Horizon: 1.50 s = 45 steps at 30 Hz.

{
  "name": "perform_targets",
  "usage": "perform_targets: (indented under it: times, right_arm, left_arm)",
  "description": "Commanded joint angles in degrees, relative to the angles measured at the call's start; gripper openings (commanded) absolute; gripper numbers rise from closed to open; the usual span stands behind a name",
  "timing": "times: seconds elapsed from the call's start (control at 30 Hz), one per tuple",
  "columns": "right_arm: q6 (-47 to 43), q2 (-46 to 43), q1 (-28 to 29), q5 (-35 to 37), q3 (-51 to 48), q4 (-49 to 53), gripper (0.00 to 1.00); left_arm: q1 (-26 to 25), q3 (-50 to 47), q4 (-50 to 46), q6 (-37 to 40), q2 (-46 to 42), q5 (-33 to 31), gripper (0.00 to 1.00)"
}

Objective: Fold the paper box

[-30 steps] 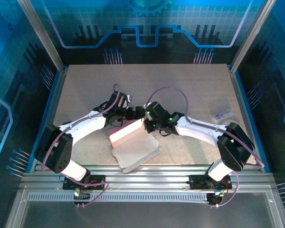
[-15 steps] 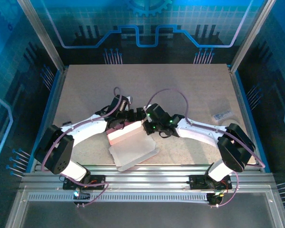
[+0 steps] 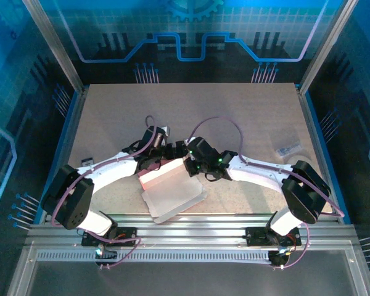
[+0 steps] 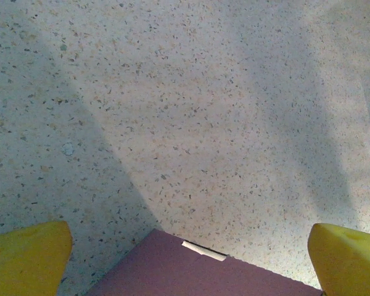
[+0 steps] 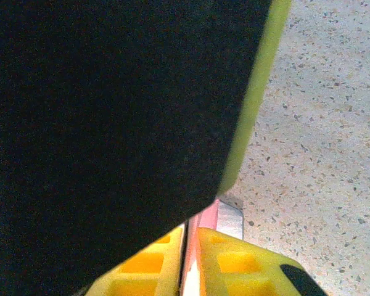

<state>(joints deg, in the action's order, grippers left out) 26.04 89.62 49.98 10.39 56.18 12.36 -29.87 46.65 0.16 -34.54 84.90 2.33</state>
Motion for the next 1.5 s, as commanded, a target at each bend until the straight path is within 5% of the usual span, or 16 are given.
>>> perform_targets:
  times: [0.0, 0.67, 0.93, 1.07, 1.47]
  right_arm:
    - [1.2, -0.4, 0.7, -1.2, -1.2, -0.1, 0.18]
    - [-4.1, -16.2, -9.9, -20.2, -8.8, -7.3, 0.53]
    - [-14.1, -19.3, -13.0, -20.8, -16.8, -16.0, 0.48]
    - [-18.2, -15.7, -13.3, -21.6, -17.5, -18.4, 0.37]
    - [-22.0, -2.0, -11.5, -23.8, -13.4, -25.4, 0.31]
  left_arm:
    - [-0.2, -2.1, -2.7, 0.7, 0.8, -1.9, 0.98]
    - [-0.4, -3.8, -1.3, 1.6, 1.5, -1.3, 0.98]
    - [-0.5, -3.7, -1.5, 1.5, 1.3, -1.3, 0.98]
    - [-0.5, -3.6, -1.6, 1.7, 1.6, -1.3, 0.98]
    - [-0.5, -3.2, -2.1, 1.6, 1.5, -0.4, 0.97]
